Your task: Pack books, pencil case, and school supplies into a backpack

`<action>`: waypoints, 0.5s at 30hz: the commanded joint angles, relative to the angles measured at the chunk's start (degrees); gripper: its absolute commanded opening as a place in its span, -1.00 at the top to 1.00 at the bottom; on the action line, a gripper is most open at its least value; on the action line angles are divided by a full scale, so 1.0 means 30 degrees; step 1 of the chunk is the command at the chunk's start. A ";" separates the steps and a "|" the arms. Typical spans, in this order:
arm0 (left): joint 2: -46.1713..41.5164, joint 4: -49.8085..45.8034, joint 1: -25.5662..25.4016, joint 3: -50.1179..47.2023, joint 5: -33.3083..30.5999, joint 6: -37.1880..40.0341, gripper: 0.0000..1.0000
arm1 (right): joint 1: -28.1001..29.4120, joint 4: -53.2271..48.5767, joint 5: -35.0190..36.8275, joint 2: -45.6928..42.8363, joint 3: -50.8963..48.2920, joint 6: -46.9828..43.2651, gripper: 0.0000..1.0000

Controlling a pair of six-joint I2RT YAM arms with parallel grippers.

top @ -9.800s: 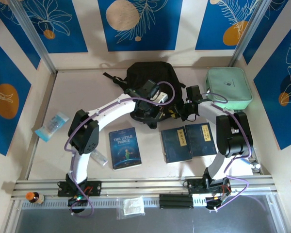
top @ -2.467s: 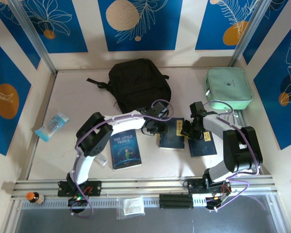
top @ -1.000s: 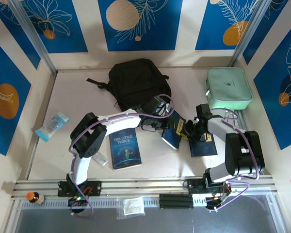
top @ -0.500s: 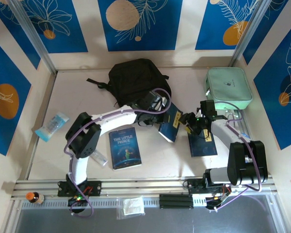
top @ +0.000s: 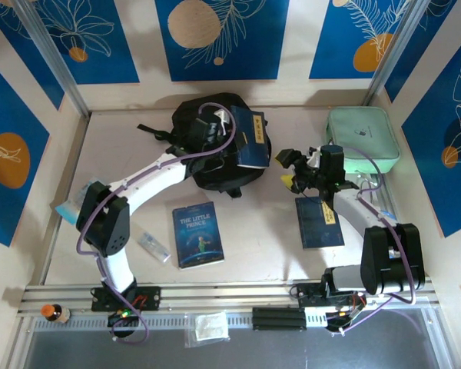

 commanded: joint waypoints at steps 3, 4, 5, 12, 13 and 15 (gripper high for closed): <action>-0.0818 0.3633 0.0492 -0.0670 -0.0332 -0.4060 1.00 | 0.1413 0.3713 -0.0974 -0.0712 -0.0323 0.4000 -0.91; -0.0876 0.3797 0.0503 -0.0742 -0.0460 -0.4372 1.00 | 0.1714 0.3906 -0.0764 -0.0703 -0.0197 0.4280 -0.93; -0.0935 0.4015 0.0491 -0.0856 -0.0609 -0.4794 1.00 | 0.2023 0.4009 -0.0446 -0.0645 -0.0041 0.4614 -0.94; -0.0609 0.6066 0.0518 -0.1622 -0.0478 -0.8430 1.00 | 0.2976 0.6135 0.1054 0.0249 0.0573 0.6974 -0.92; -0.0514 0.6419 0.0518 -0.1658 -0.0360 -0.8814 1.00 | 0.3037 0.6353 0.1123 0.0429 0.0712 0.7161 -0.92; -0.0303 0.6899 0.0518 -0.1772 -0.0314 -0.9770 1.00 | 0.3246 0.6670 0.1407 0.0859 0.1031 0.7512 -0.91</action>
